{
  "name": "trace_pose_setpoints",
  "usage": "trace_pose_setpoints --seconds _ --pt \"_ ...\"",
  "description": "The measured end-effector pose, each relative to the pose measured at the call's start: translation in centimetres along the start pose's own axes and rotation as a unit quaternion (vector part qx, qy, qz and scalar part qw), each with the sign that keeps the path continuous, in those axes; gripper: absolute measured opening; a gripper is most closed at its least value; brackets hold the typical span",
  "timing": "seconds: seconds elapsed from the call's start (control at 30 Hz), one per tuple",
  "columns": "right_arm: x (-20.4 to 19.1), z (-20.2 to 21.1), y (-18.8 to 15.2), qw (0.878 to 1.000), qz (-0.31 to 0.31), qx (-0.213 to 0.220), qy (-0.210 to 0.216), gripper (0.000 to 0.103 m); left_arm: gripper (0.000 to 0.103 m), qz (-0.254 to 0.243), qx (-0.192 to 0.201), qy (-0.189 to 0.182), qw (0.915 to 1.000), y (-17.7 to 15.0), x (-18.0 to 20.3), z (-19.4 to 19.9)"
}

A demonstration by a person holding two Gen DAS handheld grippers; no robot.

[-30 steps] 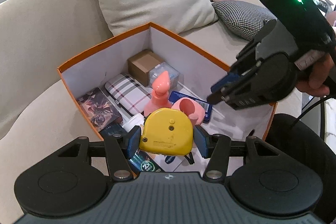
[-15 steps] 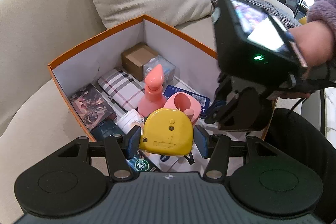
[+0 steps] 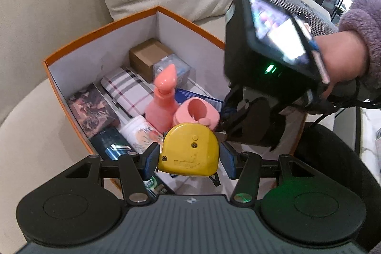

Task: Organize rigid objects
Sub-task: 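Lower the yellow tape measure into the shoebox and open the left tool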

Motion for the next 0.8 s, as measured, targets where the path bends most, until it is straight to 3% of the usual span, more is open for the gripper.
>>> trace_pose_setpoints --seconds 0.2,0.43,0.63,0.8 --pt "0.8 4.8 -1.1 0.996 -0.052 0.071 0.015 0.005 0.063 0.035 -0.014 -0.023 0.999 0.1 1.3 -0.8" --pt "3.5 10.2 -3.0 0.977 -0.139 0.16 -0.028 0.006 0.063 0.064 -0.024 -0.032 0.9971 1.3 3.8 -3.1" --pt "5.0 10.7 -3.9 0.97 -0.161 0.166 -0.075 0.023 0.063 0.083 -0.043 -0.018 0.9954 2.4 5.2 -6.0" --pt "6.1 9.8 -4.7 0.962 -0.201 0.172 -0.066 0.026 0.063 0.099 -0.07 -0.005 0.9926 2.7 5.3 -8.4"
Point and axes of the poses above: each gripper's, at about its wrist camera, not at the fingertips, and z roughly against the way its jaws point, x to its right, y to its top, the point moved 6 cm from there along -z, roughly the way its jaws point, and after that the axes turned 1 degree about -x, right-handed, at the moved point
